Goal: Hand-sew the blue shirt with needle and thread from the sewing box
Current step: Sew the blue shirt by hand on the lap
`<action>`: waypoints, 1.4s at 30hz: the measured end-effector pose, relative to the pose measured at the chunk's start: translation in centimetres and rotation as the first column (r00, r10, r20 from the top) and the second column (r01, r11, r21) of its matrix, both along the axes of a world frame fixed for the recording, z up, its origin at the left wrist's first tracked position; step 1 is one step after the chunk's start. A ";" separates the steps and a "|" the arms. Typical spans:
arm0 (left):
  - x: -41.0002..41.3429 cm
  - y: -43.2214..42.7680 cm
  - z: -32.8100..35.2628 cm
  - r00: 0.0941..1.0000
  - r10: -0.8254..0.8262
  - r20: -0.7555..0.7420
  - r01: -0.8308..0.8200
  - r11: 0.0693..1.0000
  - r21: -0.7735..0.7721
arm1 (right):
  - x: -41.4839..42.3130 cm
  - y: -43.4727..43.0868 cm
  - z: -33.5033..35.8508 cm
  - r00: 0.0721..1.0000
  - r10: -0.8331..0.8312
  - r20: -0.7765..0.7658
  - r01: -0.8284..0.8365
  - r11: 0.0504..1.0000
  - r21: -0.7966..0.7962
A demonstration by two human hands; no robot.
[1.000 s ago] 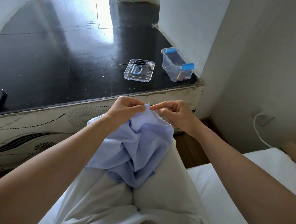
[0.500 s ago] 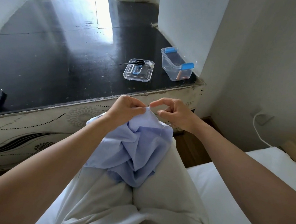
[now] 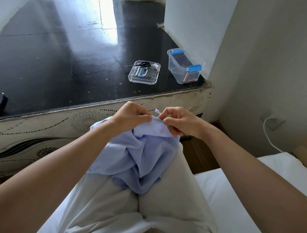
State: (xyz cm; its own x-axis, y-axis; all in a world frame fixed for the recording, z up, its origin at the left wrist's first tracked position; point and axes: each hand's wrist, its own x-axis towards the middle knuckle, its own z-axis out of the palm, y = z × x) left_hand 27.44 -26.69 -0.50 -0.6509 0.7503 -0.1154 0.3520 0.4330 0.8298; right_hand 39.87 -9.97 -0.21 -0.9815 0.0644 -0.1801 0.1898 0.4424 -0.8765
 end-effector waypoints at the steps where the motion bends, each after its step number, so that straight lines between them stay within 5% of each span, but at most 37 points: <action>1: -0.1 0.0 0.0 1.000 0.003 0.023 -0.003 1.000 0.000 | 0.0 0.0 -0.1 1.000 -0.002 -0.006 0.002 1.000 -0.006; 24: 0.1 -0.3 0.0 0.914 -0.119 0.389 0.065 0.987 0.150 | -0.4 0.6 -1.4 0.997 -0.011 -0.072 -0.013 0.948 -0.318; 42: 1.5 0.6 0.4 0.919 -0.056 0.390 -0.015 0.984 0.175 | -1.3 -0.4 -1.7 0.990 -0.140 -0.015 0.126 0.932 -0.341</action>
State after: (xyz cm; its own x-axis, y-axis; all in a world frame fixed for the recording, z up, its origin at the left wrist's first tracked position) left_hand 28.93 -26.14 -0.06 -0.5640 0.7941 -0.2267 -0.0095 0.2682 0.9633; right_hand 38.53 -10.32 -1.88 -0.9747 0.1366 -0.1768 0.1901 0.0917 -0.9775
